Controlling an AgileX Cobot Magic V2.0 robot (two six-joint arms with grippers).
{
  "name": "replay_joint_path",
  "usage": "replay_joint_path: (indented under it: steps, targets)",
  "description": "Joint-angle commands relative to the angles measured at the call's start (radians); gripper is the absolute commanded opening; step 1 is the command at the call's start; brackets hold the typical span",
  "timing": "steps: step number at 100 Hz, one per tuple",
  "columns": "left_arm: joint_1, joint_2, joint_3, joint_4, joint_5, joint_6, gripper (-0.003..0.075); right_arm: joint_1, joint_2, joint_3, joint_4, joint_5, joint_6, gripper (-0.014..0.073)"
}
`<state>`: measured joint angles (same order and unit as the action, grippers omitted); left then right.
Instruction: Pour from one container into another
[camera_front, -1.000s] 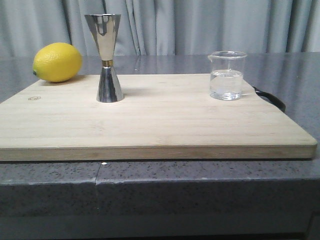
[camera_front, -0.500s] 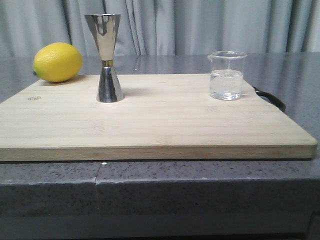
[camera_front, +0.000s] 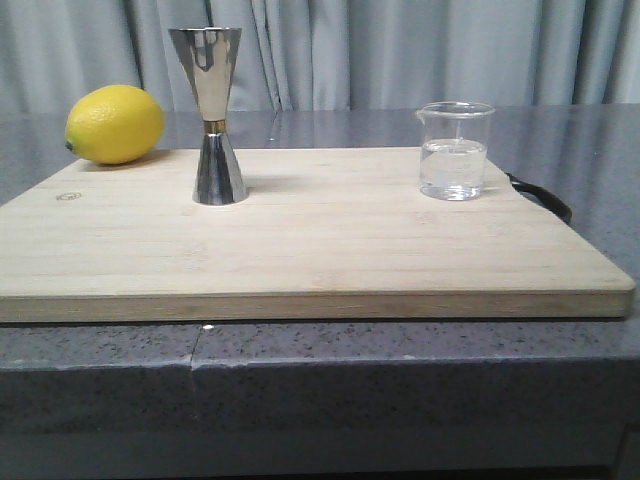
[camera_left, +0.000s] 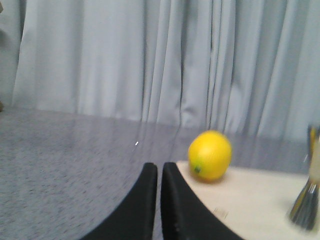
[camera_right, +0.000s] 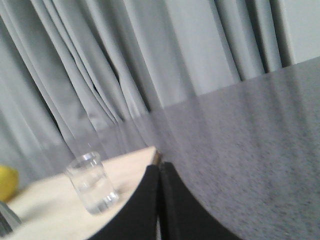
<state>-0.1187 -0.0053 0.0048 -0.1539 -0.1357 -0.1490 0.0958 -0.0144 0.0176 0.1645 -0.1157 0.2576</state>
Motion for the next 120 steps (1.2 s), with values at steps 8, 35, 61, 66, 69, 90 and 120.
replay_joint_path:
  steps: [8, 35, 61, 66, 69, 90, 120]
  targets:
    - [0.005, -0.006, -0.018, -0.177, -0.137, -0.200, -0.0011, -0.006, -0.013, -0.094, 0.071, -0.003, 0.133, -0.0067]
    - [-0.065, 0.102, -0.336, -0.177, 0.376, -0.133, -0.0020, -0.006, 0.135, -0.506, 0.011, 0.570, -0.155, -0.0067]
    - [-0.184, 0.346, -0.552, -0.179, 0.590, 0.232, -0.0020, -0.006, 0.403, -0.694, 0.011, 0.781, -0.393, -0.0067]
    - [-0.205, 0.391, -0.569, -0.179, 0.604, 0.262, -0.0019, -0.006, 0.439, -0.695, 0.011, 0.777, -0.424, -0.0067]
    - [-0.215, 0.417, -0.575, -0.179, 0.606, 0.276, -0.0019, -0.006, 0.463, -0.695, 0.011, 0.776, -0.436, -0.0067]
    - [-0.282, 0.592, -0.576, -0.179, 0.572, 0.357, -0.0014, -0.006, 0.570, -0.695, 0.018, 0.731, -0.464, 0.0069]
    - [-0.384, 0.784, -0.576, -0.179, 0.369, 0.415, 0.0427, -0.006, 0.709, -0.695, 0.087, 0.604, -0.464, 0.0405]
